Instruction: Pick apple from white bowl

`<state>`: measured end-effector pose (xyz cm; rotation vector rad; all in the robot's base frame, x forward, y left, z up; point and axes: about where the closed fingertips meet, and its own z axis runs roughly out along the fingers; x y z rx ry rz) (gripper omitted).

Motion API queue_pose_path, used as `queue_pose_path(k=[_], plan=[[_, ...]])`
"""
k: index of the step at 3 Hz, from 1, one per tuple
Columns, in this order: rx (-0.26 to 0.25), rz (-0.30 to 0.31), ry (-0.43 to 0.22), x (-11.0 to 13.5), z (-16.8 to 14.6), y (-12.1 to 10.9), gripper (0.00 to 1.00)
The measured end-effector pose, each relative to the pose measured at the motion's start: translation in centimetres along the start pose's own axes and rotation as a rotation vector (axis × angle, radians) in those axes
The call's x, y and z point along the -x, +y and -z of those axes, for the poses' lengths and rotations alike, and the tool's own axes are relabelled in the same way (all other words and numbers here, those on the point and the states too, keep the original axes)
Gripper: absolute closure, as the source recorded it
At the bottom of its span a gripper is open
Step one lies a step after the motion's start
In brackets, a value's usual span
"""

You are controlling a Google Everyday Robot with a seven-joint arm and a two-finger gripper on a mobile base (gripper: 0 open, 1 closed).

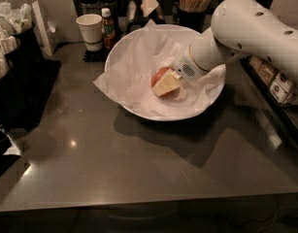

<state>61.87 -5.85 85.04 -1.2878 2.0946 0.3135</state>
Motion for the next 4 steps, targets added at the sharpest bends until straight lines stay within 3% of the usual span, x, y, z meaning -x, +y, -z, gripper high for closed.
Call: queue_pose_path(k=[1, 2, 3, 4], plan=[[-0.017, -0.004, -0.036, 0.1, 1.3, 0.0, 0.96], [0.014, -0.005, -0.125, 0.2, 4.0, 0.3, 1.00], [0.087, 0.028, -0.304, 0.7, 9.2, 1.8, 1.00], [0.113, 0.079, -0.463, 0.6, 16.0, 3.9, 1.00]])
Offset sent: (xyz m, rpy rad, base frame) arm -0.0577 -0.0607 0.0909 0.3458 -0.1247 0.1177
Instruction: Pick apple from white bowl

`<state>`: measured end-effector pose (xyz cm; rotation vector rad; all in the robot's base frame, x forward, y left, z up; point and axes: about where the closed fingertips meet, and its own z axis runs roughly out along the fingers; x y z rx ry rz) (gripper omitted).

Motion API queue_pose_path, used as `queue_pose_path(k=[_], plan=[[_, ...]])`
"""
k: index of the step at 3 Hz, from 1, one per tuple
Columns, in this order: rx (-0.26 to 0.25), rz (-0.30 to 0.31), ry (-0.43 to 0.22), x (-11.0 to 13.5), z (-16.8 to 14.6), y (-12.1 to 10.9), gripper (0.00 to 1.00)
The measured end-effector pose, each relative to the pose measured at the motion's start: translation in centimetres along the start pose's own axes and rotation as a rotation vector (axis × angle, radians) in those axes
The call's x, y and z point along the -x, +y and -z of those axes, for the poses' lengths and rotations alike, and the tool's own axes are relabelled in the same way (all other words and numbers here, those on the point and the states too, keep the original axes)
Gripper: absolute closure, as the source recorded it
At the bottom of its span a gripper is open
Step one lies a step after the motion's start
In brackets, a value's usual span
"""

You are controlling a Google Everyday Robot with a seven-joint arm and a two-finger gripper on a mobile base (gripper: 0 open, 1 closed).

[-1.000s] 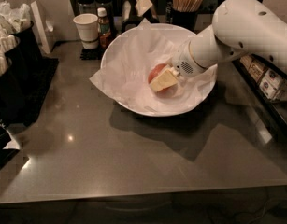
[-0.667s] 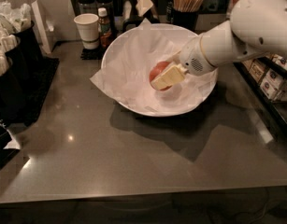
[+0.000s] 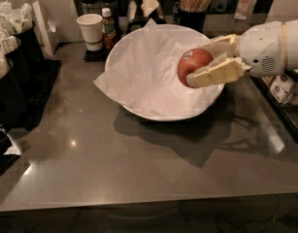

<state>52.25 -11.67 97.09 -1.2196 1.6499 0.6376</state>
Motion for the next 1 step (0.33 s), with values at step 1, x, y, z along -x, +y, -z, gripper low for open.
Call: queue_pose_path(k=[1], plan=[[-0.025, -0.009, -0.035, 0.07, 2.51, 0.39, 1.00]])
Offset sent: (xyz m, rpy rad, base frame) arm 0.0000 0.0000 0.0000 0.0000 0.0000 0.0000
